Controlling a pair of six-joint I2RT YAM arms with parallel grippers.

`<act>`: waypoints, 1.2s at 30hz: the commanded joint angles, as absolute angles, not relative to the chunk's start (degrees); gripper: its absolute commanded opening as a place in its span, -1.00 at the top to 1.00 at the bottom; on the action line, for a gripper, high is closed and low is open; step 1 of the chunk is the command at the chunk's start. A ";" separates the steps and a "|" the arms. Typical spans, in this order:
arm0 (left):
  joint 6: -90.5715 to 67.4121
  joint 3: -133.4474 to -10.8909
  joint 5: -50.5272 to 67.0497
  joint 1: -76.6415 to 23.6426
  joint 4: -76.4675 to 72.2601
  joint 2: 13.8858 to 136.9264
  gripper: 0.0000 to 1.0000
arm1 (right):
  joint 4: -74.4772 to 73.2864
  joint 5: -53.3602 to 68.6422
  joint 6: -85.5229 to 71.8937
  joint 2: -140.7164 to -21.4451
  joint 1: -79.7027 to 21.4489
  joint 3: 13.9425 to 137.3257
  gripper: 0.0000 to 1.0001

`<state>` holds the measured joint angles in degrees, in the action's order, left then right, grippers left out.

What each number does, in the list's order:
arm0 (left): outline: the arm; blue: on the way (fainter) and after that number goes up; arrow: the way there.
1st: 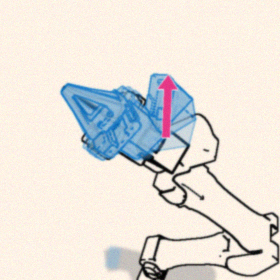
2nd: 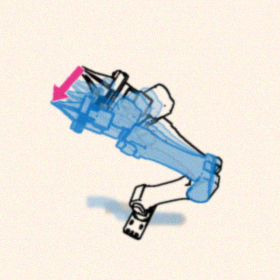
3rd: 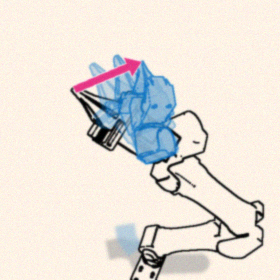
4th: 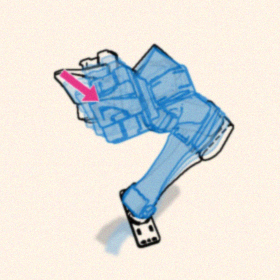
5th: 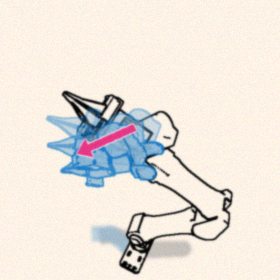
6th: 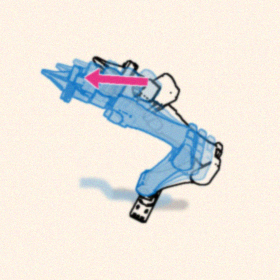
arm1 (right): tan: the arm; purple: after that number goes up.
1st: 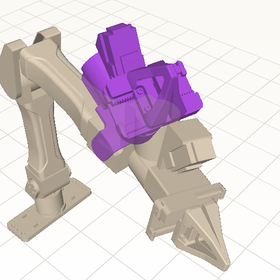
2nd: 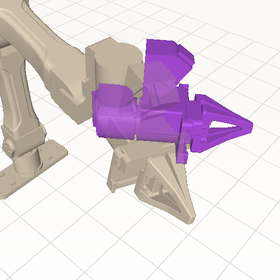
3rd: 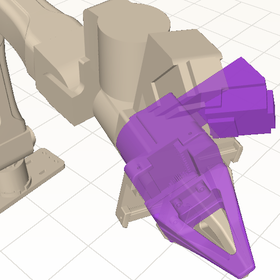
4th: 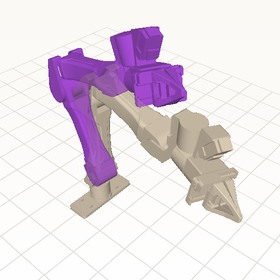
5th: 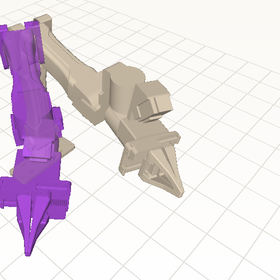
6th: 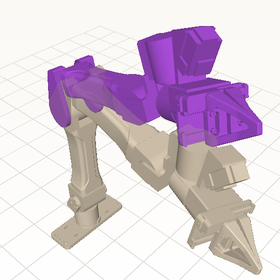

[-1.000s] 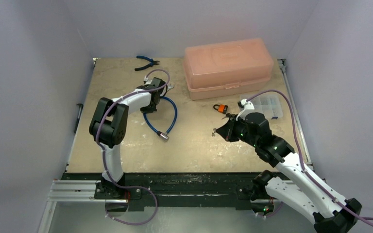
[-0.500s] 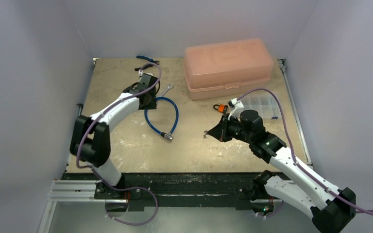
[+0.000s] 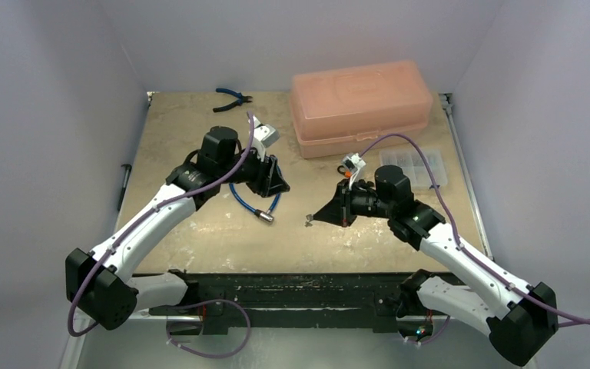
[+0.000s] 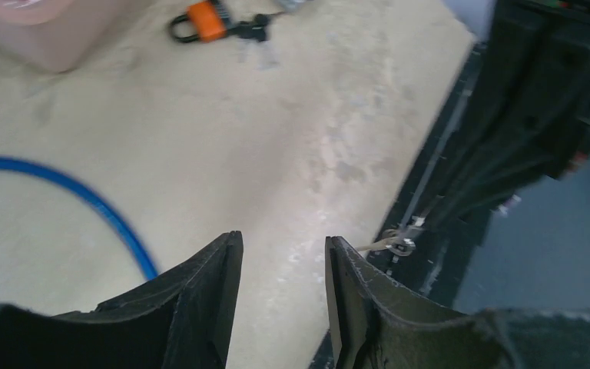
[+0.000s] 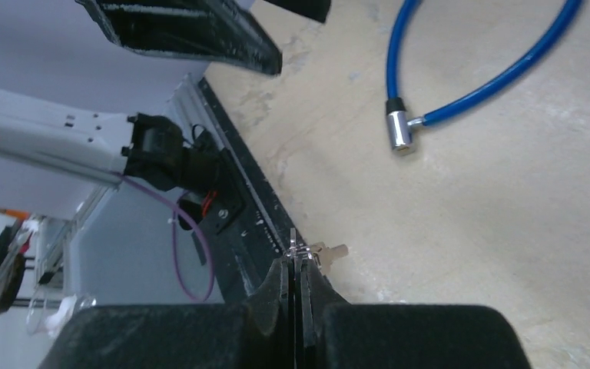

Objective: Unlock with the key

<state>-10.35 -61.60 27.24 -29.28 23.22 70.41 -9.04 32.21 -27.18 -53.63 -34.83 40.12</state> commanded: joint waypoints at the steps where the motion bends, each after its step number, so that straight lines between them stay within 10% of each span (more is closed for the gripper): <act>1: -7.08 -60.38 47.84 -30.97 18.55 69.20 0.07 | -5.71 41.02 -24.68 -54.28 -35.41 43.82 1.00; 27: -5.57 -57.52 59.37 -39.52 16.99 72.07 0.35 | -3.74 47.55 -22.17 -55.15 -37.56 44.79 1.00; 36: -4.81 -57.75 56.67 -41.15 18.47 73.74 0.81 | -3.69 47.37 -22.02 -55.05 -37.57 44.39 1.00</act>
<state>-6.74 -57.60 57.23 -40.64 18.94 73.47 -5.65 46.11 -23.11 -55.11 -37.23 42.19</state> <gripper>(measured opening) 0.175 0.024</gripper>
